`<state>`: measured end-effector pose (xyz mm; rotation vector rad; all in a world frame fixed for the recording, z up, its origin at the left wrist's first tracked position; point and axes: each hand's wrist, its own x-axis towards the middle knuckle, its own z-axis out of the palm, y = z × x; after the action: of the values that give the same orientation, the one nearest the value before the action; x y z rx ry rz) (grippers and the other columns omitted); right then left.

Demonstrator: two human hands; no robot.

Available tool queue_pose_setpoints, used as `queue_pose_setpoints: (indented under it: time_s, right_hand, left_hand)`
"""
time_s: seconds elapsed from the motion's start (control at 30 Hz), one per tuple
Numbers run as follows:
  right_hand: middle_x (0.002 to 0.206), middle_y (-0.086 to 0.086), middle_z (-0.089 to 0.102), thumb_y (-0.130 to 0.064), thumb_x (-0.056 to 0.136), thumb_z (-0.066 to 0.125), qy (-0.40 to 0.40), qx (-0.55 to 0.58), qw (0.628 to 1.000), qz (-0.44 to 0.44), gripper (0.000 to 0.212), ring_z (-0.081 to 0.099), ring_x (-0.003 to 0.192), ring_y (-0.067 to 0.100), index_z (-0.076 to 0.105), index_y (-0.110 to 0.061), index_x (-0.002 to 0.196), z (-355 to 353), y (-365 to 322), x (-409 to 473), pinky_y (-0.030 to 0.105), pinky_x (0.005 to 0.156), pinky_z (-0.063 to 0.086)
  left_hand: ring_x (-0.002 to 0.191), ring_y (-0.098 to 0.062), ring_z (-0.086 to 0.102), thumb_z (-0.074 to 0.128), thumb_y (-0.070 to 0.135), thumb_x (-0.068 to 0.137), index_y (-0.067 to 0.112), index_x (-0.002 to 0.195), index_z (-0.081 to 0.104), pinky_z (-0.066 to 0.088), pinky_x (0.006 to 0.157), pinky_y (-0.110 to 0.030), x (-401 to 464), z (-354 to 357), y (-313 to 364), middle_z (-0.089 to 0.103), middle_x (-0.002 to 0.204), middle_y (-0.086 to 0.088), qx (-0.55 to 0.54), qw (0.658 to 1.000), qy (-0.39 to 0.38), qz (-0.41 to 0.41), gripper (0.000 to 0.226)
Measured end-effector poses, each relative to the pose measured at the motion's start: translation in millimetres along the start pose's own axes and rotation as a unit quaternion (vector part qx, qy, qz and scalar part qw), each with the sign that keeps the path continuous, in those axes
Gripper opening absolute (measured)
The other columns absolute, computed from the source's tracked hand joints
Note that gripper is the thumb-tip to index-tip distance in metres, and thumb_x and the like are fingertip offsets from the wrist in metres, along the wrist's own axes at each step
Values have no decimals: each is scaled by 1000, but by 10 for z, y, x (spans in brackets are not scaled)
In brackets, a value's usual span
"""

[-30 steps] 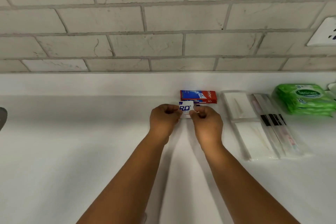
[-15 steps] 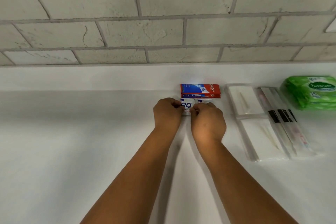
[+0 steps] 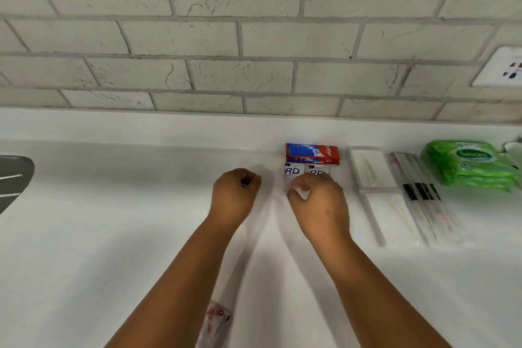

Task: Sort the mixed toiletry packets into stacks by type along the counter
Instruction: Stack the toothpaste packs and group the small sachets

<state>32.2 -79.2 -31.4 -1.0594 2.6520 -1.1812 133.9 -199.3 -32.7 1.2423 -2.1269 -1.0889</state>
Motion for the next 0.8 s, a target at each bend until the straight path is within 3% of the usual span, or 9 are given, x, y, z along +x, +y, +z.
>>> queue_pose_setpoints:
  time_s: [0.1, 0.3, 0.47, 0.57, 0.67, 0.8]
  right_hand:
    - [100, -4, 63, -39, 84, 68, -52, 8, 999, -6, 19, 57, 98, 14, 69, -27, 99, -61, -171, -312, 27, 78, 50]
    - [99, -6, 62, -42, 85, 66, -135, 1, 989, -52, 18, 56, 98, 14, 69, -28, 96, 44, -418, -1022, 29, 79, 51]
    - [102, -5, 61, -41, 83, 67, -200, -14, 977, -65, 21, 58, 100, 16, 69, -28, 100, 206, -461, -1428, 33, 83, 52]
    - [108, -1, 59, -45, 82, 67, -235, -40, 968, -72, 34, 56, 106, 19, 67, -25, 109, 260, -456, -1623, 33, 87, 50]
    - [113, 3, 54, -48, 82, 66, -244, -82, 962, -84, 43, 52, 110, 22, 63, -21, 116, 274, -447, -1755, 35, 91, 48]
    - [116, 2, 51, -45, 85, 63, -237, -108, 960, -108, 44, 46, 112, 22, 58, -23, 123, 268, -448, -1854, 36, 93, 46]
  left_hand:
    - [68, -2, 57, 58, 28, 92, 23, 84, 68, 37, 58, -9, -302, -295, -111, 62, 75, 16, 22, 1000, -3, 10, 15]
    - [70, 2, 57, 57, 27, 93, 23, 87, 68, 37, 57, -4, -946, -711, -408, 63, 80, 18, 43, 999, -13, -15, 13]
    - [76, -3, 59, 57, 27, 93, 19, 94, 71, 39, 63, -8, -1394, -836, -662, 68, 94, 8, 88, 996, -23, -19, 16]
    - [88, -8, 57, 59, 28, 92, 19, 111, 68, 40, 71, -16, -1603, -869, -816, 64, 108, 3, 119, 992, -50, -5, 23]
    - [107, -15, 55, 59, 29, 93, 21, 127, 61, 37, 87, -17, -1718, -870, -940, 57, 120, 1, 157, 982, -93, 42, 35]
    - [112, -20, 49, 61, 33, 91, 26, 134, 55, 38, 93, -23, -1805, -846, -1047, 54, 124, 0, 185, 974, -106, 76, 43]
